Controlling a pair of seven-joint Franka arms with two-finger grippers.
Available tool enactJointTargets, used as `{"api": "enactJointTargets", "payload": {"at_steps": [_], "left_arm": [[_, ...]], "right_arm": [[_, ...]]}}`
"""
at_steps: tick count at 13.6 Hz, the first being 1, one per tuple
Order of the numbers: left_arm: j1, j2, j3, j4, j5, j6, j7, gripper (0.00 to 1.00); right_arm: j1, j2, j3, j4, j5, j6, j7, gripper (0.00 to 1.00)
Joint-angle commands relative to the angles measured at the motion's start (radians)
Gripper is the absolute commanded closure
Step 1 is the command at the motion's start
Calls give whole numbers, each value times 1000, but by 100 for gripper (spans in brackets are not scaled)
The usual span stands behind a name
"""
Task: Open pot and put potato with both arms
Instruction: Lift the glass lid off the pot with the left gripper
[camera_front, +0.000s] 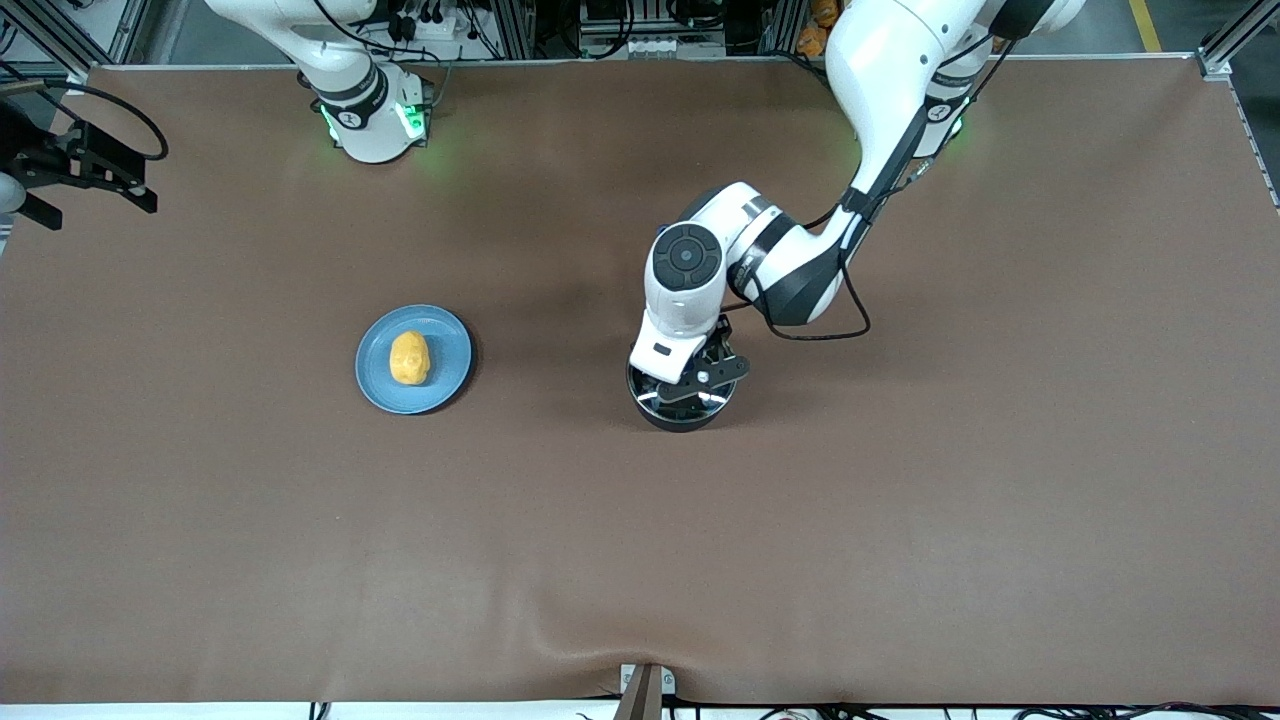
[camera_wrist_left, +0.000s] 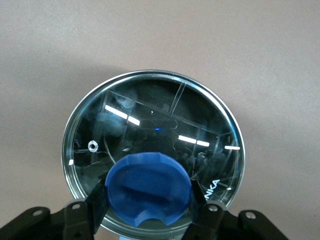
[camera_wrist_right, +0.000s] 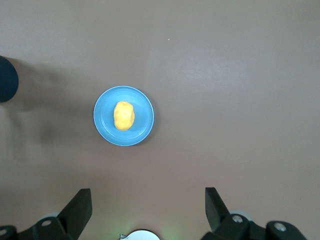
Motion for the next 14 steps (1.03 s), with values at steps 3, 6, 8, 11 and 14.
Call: {"api": "enactJointTargets", "payload": {"at_steps": [3,6,8,11,14], "left_arm": [[31,-118,3,10,26,-81,-16,82],[60,-186,1,-4,30,-135,1,82],[106,-224,1,-34,32,-156,51,82],[242,-339,-11,-178,23,-135,200,82],[365,-479,-13,-339,-5,-115,407,82]], "right_arm": [[-25,8,12,17,18,-12,-11,0],[-24,15,12,17,18,-11,-12,0],[-21,33,12,21,12,-9,-14,0],[-25,68,13,22,8,-8,-12,0],[-13,102,15,31,12,-1,-10,0]]}}
